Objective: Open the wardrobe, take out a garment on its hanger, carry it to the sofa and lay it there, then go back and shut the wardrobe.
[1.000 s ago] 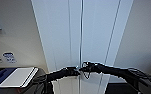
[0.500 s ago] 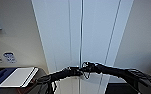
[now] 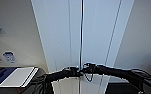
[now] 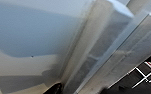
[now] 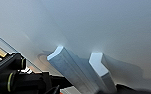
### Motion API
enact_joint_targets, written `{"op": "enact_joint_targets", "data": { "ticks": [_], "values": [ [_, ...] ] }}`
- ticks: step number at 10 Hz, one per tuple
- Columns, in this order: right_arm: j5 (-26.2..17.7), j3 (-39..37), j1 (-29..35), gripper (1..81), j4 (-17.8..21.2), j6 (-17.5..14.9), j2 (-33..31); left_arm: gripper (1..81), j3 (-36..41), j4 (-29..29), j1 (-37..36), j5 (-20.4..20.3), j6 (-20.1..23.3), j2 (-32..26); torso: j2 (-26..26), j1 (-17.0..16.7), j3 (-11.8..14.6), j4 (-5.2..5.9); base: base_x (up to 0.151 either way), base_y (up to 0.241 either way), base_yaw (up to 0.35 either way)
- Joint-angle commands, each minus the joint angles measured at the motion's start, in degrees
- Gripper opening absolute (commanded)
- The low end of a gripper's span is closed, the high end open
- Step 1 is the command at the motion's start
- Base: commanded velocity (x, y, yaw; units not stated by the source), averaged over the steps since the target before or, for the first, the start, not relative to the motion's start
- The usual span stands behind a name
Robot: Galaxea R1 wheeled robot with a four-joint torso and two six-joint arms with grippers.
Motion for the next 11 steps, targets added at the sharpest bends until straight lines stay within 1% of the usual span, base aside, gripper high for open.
{"op": "enact_joint_targets", "data": {
  "ticks": [1,2,5,8,9,11],
  "values": [
    [1.2,13.7,7.0,81.1,2.1,0.8,-1.9,81.1,23.2,-2.6,-7.8,-0.1,-0.8,-6.1,0.0,0.0,0.0,0.0,0.0,0.0,0.0],
    [2.1,16.0,6.6,81.1,2.2,1.1,-3.6,81.1,27.0,-2.5,-6.8,-0.1,-0.8,-8.4,0.0,0.0,0.0,0.0,0.0,0.0,0.0],
    [4.7,23.0,4.7,81.1,2.3,1.3,-9.2,81.1,39.9,-2.5,-3.7,-0.1,-0.8,-18.2,0.1,0.1,0.0,0.0,0.0,0.0,0.0],
    [7.3,30.5,3.5,81.1,2.3,1.2,-15.2,81.1,53.0,-2.3,-0.3,-0.2,-0.7,-29.4,0.1,0.2,-0.1,0.0,0.0,0.0,0.0],
    [7.7,32.8,3.0,81.1,2.1,1.0,-16.8,81.1,56.2,-2.3,0.3,-0.2,-0.8,-32.5,0.1,0.2,-0.1,0.0,0.0,0.0,0.0],
    [7.4,40.0,1.9,81.1,1.9,0.5,-21.0,81.1,62.7,-2.1,2.1,-0.6,-0.6,-39.6,0.1,0.2,-0.1,0.0,0.0,0.0,0.0]
  ]
}}
